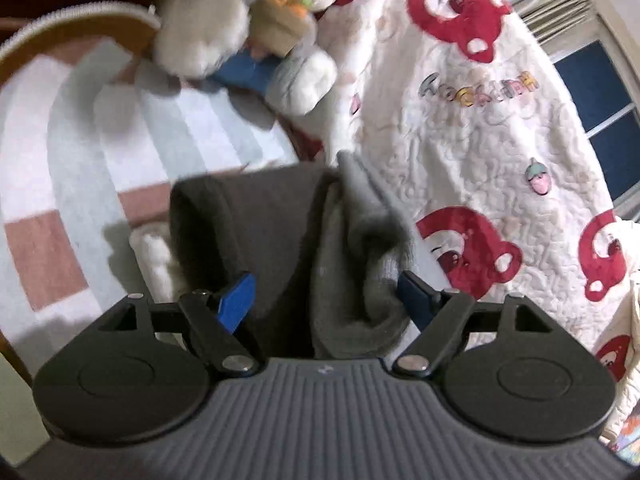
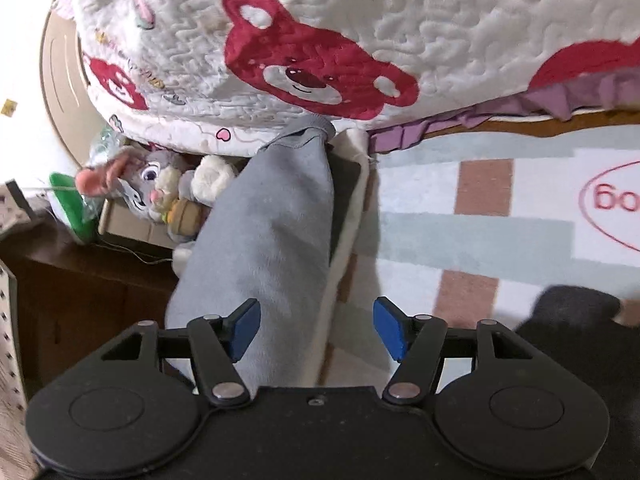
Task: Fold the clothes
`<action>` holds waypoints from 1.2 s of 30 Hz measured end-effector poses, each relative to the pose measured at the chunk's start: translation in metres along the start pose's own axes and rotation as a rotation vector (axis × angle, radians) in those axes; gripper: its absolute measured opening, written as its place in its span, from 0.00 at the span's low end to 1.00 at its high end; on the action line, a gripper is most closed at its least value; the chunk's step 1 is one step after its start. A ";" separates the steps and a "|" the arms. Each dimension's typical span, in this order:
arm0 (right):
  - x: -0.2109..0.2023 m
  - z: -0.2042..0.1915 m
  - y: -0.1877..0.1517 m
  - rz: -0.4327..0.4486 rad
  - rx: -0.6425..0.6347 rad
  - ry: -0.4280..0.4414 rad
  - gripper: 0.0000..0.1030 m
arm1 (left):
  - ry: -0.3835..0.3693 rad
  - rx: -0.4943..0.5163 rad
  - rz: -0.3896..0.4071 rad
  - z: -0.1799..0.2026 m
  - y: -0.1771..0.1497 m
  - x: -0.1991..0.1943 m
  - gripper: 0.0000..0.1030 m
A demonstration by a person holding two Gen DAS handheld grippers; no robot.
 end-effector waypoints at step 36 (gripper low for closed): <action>0.174 -0.028 0.039 -0.280 -0.039 0.116 0.94 | 0.152 0.384 -0.444 0.060 0.026 0.108 0.74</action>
Point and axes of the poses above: each gripper's, at about its wrist camera, not at the fingertips, and x roughly the way its jaws point, z to its right, y to its top, the point moved 5 cm from there along x, roughly the way its jaws point, and after that the axes turned 5 degrees about -z, right-handed, at the moved point
